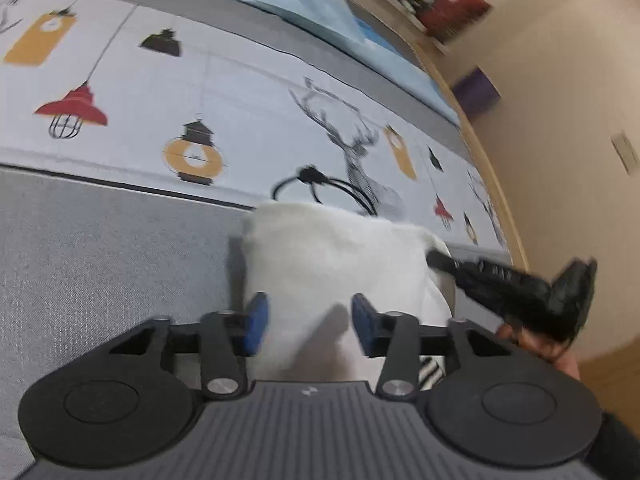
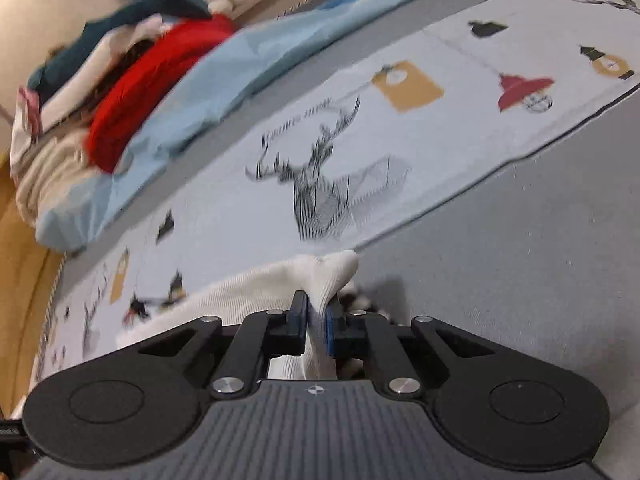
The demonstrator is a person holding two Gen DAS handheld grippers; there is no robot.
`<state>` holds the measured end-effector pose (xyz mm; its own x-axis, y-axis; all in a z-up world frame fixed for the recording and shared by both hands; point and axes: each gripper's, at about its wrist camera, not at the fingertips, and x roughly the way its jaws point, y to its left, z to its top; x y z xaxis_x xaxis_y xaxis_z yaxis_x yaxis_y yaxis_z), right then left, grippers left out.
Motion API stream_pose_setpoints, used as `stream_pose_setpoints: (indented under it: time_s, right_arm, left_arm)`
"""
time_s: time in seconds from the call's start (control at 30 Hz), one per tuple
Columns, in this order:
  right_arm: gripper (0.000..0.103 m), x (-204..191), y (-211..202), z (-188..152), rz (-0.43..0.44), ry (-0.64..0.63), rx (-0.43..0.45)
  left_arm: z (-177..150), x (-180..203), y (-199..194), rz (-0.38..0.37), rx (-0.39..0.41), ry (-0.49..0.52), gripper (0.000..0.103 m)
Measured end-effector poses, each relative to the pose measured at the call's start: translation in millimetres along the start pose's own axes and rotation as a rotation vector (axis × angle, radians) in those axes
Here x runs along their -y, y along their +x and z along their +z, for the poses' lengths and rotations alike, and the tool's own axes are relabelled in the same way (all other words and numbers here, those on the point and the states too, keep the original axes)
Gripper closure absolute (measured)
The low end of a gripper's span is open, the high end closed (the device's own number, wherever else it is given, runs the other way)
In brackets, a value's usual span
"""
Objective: Fold small clothes
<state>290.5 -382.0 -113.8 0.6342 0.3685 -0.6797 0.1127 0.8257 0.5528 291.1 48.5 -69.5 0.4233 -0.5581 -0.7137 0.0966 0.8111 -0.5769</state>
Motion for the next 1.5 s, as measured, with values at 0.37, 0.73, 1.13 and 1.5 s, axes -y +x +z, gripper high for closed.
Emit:
stream_pose_setpoints:
  time_s: [0.37, 0.73, 1.13, 1.5]
  right_arm:
    - [0.093, -7, 13, -4, -0.134, -0.123, 0.000]
    - [0.068, 3, -39, 2, -0.035, -0.086, 0.077]
    - [0.045, 36, -17, -32, -0.085, -0.148, -0.187]
    - [0.088, 17, 0, -32, 0.008, -0.168, -0.199]
  left_arm:
    - [5, -23, 51, 0.079, -0.025, -0.088, 0.079]
    - [12, -45, 37, -0.027, 0.003, -0.268, 0.043]
    - [6, -41, 80, -0.063, -0.063, -0.316, 0.020]
    - [35, -18, 49, -0.064, 0.056, -0.108, 0.071]
